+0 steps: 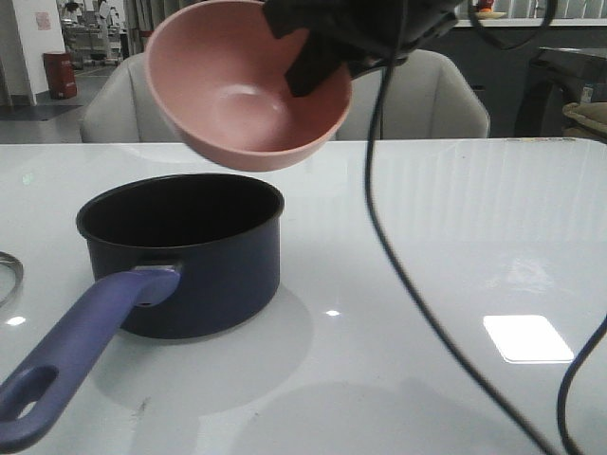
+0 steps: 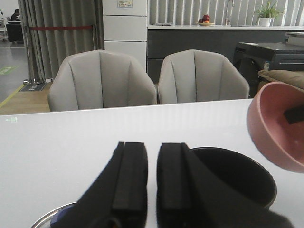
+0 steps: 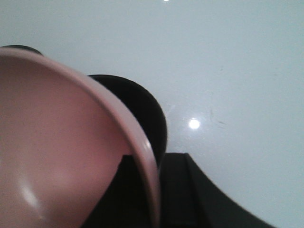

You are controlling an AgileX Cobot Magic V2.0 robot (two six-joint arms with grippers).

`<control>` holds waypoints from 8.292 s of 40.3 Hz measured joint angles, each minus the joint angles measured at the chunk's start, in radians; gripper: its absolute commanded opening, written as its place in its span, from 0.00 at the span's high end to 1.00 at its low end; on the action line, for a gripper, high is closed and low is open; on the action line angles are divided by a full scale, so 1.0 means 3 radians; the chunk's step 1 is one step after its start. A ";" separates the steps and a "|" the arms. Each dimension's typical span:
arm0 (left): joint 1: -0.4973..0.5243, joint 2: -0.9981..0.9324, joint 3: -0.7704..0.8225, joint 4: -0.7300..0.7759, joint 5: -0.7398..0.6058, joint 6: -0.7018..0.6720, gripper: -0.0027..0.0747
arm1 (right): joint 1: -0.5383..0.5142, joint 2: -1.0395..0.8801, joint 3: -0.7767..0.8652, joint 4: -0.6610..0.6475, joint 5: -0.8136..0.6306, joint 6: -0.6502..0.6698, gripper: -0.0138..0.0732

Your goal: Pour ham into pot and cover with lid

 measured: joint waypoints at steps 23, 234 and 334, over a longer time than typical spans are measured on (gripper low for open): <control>0.0000 0.0000 0.0000 0.0000 0.0000 0.0000 0.77 | -0.1132 -0.0061 -0.0006 -0.0936 0.1049 0.0874 0.68; 0.1039 0.4670 -0.3052 -0.0362 0.2722 -0.0340 0.10 | -0.1074 -0.4866 0.3198 -0.1046 0.0125 0.0961 0.66; 0.1039 0.6034 -0.3592 0.0039 0.2766 -0.0627 0.70 | -0.1074 -0.4866 0.3198 -0.1046 0.0125 0.0961 0.66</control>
